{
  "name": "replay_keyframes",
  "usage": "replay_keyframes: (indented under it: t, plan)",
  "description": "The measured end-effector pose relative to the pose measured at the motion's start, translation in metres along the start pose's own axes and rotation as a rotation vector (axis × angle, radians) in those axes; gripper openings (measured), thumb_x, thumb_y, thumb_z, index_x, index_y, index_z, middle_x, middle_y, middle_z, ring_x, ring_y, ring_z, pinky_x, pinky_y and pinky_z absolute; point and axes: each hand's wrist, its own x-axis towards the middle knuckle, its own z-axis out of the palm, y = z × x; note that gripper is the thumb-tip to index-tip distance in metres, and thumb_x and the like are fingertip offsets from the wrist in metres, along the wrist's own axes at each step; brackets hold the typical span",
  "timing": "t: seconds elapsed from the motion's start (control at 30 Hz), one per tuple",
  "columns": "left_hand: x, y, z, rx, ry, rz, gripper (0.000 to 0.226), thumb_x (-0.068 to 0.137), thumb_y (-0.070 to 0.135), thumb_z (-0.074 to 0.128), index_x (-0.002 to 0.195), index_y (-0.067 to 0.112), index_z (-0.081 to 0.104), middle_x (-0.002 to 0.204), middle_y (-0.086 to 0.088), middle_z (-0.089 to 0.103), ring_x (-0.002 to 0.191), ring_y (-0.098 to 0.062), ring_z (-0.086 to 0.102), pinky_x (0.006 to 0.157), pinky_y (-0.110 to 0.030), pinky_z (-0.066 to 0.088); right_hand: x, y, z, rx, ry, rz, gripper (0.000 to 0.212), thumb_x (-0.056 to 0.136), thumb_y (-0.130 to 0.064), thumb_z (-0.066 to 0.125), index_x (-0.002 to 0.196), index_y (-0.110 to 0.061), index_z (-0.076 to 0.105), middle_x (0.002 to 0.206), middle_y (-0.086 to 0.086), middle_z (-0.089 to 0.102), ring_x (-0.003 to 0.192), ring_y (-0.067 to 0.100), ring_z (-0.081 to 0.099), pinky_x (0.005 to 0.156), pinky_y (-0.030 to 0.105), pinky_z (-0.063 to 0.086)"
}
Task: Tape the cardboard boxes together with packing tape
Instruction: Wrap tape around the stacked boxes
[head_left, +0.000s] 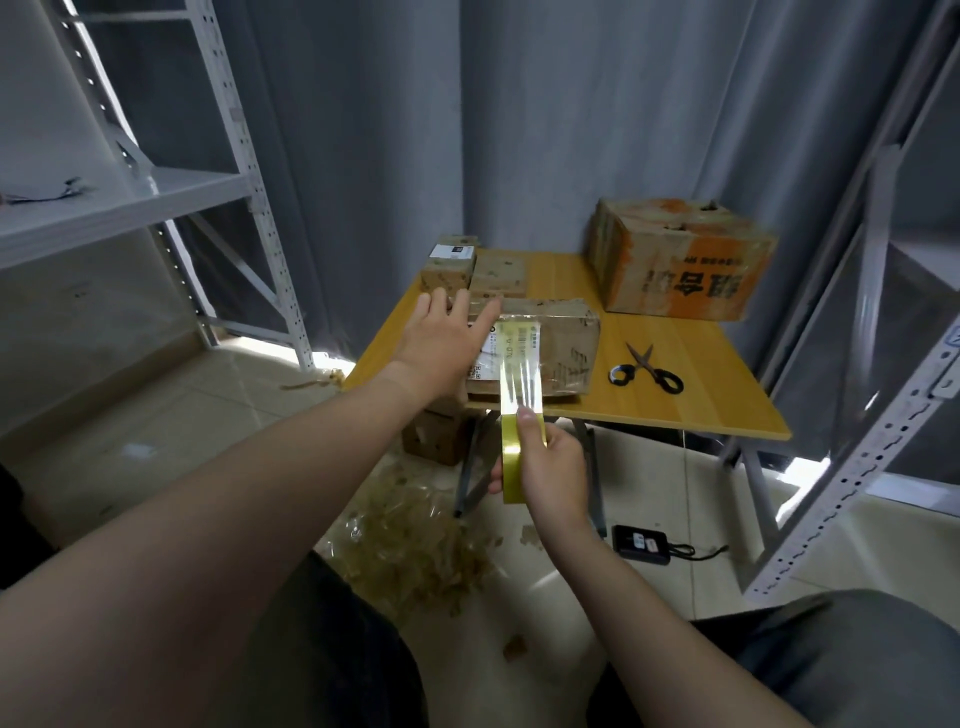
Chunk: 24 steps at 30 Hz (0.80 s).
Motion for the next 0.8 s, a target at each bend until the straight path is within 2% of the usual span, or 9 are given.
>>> replay_keyframes:
  t: [0.1, 0.17, 0.3, 0.43, 0.53, 0.6, 0.67, 0.7, 0.8]
  plan:
    - [0.013, -0.005, -0.009, -0.028, -0.055, 0.013, 0.141, 0.06, 0.066, 0.086, 0.164, 0.017, 0.004, 0.139, -0.019, 0.046, 0.122, -0.039, 0.048, 0.104, -0.046, 0.038, 0.007, -0.016, -0.005, 0.042, -0.029, 0.004, 0.04, 0.106, -0.048, 0.052, 0.099, -0.011, 0.068, 0.067, 0.014, 0.074, 0.055, 0.031, 0.072, 0.054, 0.038, 0.061]
    - [0.022, -0.009, -0.015, -0.079, -0.114, 0.005, 0.144, 0.057, 0.066, 0.087, 0.164, 0.019, 0.002, 0.143, -0.019, 0.045, 0.125, -0.042, 0.048, 0.106, -0.048, 0.036, 0.011, -0.027, -0.007, 0.061, -0.043, -0.002, 0.041, 0.105, -0.049, 0.054, 0.101, -0.011, 0.067, 0.069, 0.014, 0.074, 0.056, 0.031, 0.072, 0.055, 0.038, 0.061]
    - [0.039, -0.024, -0.02, -0.181, -0.204, 0.009, 0.149, 0.054, 0.066, 0.085, 0.165, 0.023, -0.006, 0.15, -0.02, 0.044, 0.131, -0.043, 0.046, 0.108, -0.05, 0.032, 0.012, -0.037, -0.012, 0.076, -0.019, -0.088, 0.031, 0.103, -0.046, 0.059, 0.097, -0.016, 0.068, 0.066, 0.014, 0.073, 0.056, 0.03, 0.073, 0.055, 0.038, 0.062]
    - [0.054, -0.04, -0.024, -0.303, -0.322, 0.047, 0.15, 0.057, 0.064, 0.087, 0.164, 0.029, -0.013, 0.153, -0.017, 0.045, 0.136, -0.042, 0.044, 0.11, -0.052, 0.028, 0.011, -0.044, -0.014, 0.104, -0.029, -0.114, 0.023, 0.104, -0.037, 0.059, 0.099, -0.016, 0.068, 0.068, 0.015, 0.073, 0.06, 0.03, 0.074, 0.061, 0.044, 0.064]
    - [0.064, -0.05, -0.03, -0.387, -0.423, 0.051, 0.146, 0.061, 0.065, 0.085, 0.164, 0.031, -0.013, 0.156, -0.008, 0.046, 0.139, -0.038, 0.045, 0.112, -0.055, 0.028, 0.013, -0.059, -0.011, 0.114, -0.046, -0.124, 0.021, 0.105, -0.034, 0.058, 0.101, -0.016, 0.068, 0.072, 0.016, 0.075, 0.061, 0.03, 0.075, 0.055, 0.036, 0.061]
    - [0.07, -0.059, -0.036, -0.501, -0.525, 0.067, 0.135, 0.06, 0.063, 0.087, 0.163, 0.029, 0.007, 0.155, -0.002, 0.049, 0.136, -0.033, 0.048, 0.115, -0.051, 0.036, 0.015, -0.068, -0.009, 0.116, -0.057, -0.124, 0.02, 0.105, -0.032, 0.058, 0.101, -0.015, 0.068, 0.075, 0.017, 0.076, 0.062, 0.031, 0.075, 0.051, 0.032, 0.058]
    - [0.074, -0.067, -0.036, -0.616, -0.611, 0.117, 0.104, 0.064, 0.059, 0.089, 0.149, 0.028, 0.039, 0.141, 0.001, 0.058, 0.125, -0.025, 0.055, 0.111, -0.045, 0.045, 0.018, -0.072, -0.007, 0.106, -0.068, -0.113, 0.02, 0.105, -0.032, 0.059, 0.1, -0.015, 0.069, 0.074, 0.017, 0.075, 0.062, 0.032, 0.075, 0.051, 0.032, 0.058]
    - [0.074, -0.07, -0.033, -0.654, -0.634, 0.136, 0.09, 0.068, 0.057, 0.089, 0.142, 0.028, 0.048, 0.134, 0.003, 0.062, 0.121, -0.024, 0.057, 0.109, -0.043, 0.047, 0.019, -0.073, -0.006, 0.103, -0.069, -0.102, 0.02, 0.104, -0.033, 0.059, 0.099, -0.016, 0.069, 0.073, 0.017, 0.075, 0.062, 0.032, 0.075, 0.051, 0.032, 0.058]
    - [0.07, -0.07, -0.025, -0.734, -0.603, 0.147, 0.077, 0.071, 0.052, 0.088, 0.136, 0.028, 0.056, 0.124, 0.005, 0.066, 0.116, -0.022, 0.062, 0.107, -0.043, 0.049, 0.022, -0.071, -0.004, 0.098, -0.064, -0.094, 0.02, 0.104, -0.034, 0.06, 0.1, -0.016, 0.069, 0.071, 0.015, 0.075, 0.062, 0.031, 0.075, 0.052, 0.034, 0.06]
